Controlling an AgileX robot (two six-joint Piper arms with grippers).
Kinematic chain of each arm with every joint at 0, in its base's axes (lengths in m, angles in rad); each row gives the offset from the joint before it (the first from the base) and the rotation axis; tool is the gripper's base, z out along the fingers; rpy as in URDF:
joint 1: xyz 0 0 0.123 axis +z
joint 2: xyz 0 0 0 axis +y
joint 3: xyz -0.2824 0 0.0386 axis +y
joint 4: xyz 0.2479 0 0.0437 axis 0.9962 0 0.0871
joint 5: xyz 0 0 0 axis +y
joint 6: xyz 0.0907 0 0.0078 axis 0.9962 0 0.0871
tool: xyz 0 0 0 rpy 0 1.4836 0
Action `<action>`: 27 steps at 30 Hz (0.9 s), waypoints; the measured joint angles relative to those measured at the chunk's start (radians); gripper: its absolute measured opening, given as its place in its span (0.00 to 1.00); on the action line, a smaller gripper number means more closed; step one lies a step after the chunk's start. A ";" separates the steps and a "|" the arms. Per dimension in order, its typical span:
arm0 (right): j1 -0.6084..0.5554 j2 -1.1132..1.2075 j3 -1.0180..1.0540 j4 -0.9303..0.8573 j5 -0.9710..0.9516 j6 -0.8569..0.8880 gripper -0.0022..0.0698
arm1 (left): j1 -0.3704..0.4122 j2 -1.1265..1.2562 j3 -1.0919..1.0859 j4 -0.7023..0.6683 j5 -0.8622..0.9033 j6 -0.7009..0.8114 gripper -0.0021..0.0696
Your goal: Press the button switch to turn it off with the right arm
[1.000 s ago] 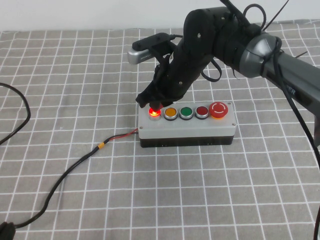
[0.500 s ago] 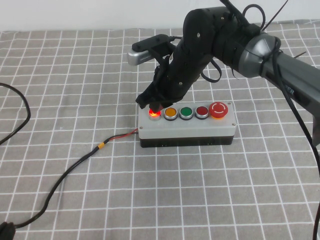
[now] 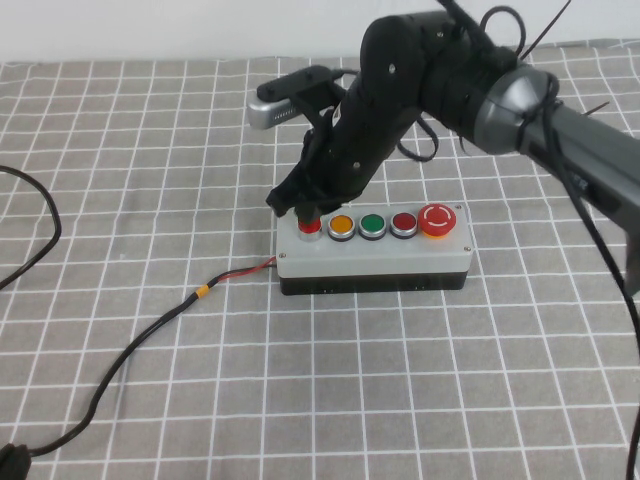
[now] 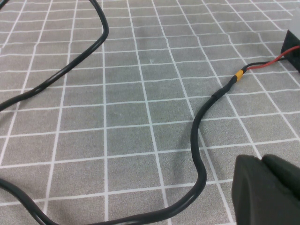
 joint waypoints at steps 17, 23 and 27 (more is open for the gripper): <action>0.023 -0.602 0.529 -0.151 -0.044 0.044 0.01 | 0.000 0.000 0.000 0.000 0.000 0.000 0.02; 0.023 -0.891 0.792 -0.155 -0.106 0.119 0.01 | 0.000 0.000 0.000 0.000 0.000 0.000 0.02; 0.023 -1.056 0.946 -0.155 -0.128 0.131 0.01 | 0.000 0.000 0.000 0.000 0.000 0.000 0.02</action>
